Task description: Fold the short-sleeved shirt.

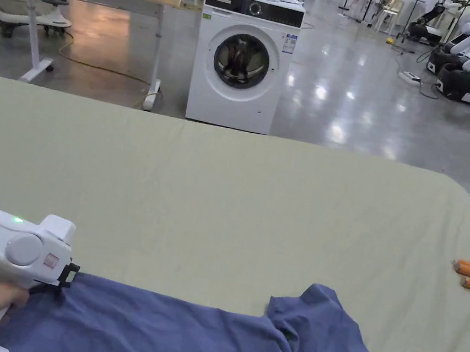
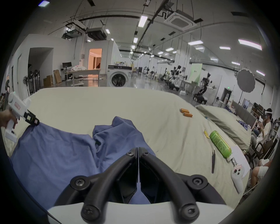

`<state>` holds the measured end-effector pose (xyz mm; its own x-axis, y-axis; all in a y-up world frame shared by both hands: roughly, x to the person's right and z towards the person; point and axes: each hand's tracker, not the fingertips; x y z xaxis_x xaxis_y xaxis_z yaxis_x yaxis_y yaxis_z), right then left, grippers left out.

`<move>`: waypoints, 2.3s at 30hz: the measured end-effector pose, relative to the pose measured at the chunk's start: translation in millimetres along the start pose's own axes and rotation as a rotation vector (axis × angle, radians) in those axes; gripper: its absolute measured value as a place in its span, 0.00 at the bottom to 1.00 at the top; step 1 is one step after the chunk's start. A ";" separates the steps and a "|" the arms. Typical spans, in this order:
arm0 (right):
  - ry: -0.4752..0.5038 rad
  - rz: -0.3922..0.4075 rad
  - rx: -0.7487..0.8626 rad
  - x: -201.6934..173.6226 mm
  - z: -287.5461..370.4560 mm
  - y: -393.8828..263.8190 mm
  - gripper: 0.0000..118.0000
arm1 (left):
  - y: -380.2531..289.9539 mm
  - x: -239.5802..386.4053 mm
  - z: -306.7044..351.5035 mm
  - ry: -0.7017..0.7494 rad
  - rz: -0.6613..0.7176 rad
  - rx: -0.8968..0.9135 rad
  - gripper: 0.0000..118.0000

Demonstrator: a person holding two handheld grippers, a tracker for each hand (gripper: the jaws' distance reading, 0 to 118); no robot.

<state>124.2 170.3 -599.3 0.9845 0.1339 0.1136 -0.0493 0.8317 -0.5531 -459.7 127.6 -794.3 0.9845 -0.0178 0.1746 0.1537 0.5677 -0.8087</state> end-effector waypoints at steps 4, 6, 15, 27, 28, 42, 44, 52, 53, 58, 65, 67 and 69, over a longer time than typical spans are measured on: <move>0.059 -0.044 -0.147 24.9 -50.4 31.0 0.47 | -12.4 -6.3 21.3 -0.026 0.063 0.029 0.01; 0.057 -0.018 -0.224 29.9 -69.8 41.7 0.55 | -18.0 -6.2 37.5 -0.029 0.074 0.060 0.01; 0.123 -0.011 -0.417 41.8 -151.6 47.6 0.56 | -37.2 -9.8 92.7 -0.019 0.090 0.149 0.01; 0.099 0.041 -0.471 23.9 -150.4 26.5 0.03 | -50.3 -11.1 105.6 0.008 0.072 0.137 0.01; 0.091 0.063 -0.462 21.7 -149.3 24.9 0.02 | -51.6 -10.8 106.5 0.009 0.076 0.137 0.01; 0.054 0.014 -0.171 45.1 -58.6 64.1 0.01 | -56.6 -24.9 169.4 0.029 0.098 0.254 0.01; 0.054 0.022 -0.136 49.6 -41.3 76.4 0.01 | -56.8 -25.4 187.4 0.036 0.098 0.284 0.01; 0.045 0.039 0.102 56.9 49.1 142.5 0.01 | -48.2 -36.4 273.4 0.067 0.111 0.423 0.01; 0.044 0.043 0.132 56.1 59.3 153.0 0.01 | -45.6 -39.1 284.2 0.072 0.117 0.442 0.01; 0.037 0.046 0.277 47.0 104.6 208.4 0.01 | -20.3 -48.8 340.2 0.114 0.114 0.525 0.01; 0.011 0.050 0.393 30.7 139.2 278.9 0.01 | 32.2 -61.4 400.5 0.169 0.101 0.606 0.01; 0.007 0.050 0.408 28.9 137.1 299.5 0.01 | 47.8 -66.2 412.1 0.186 0.108 0.631 0.01; -0.003 0.068 0.423 24.8 136.7 318.2 0.01 | 64.3 -72.5 419.7 0.198 0.108 0.645 0.01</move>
<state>109.9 511.9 -659.7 0.9761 0.1971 0.0909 -0.1795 0.9685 -0.1725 -556.7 510.9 -623.3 0.9978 -0.0489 -0.0444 0.0329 0.9507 -0.3083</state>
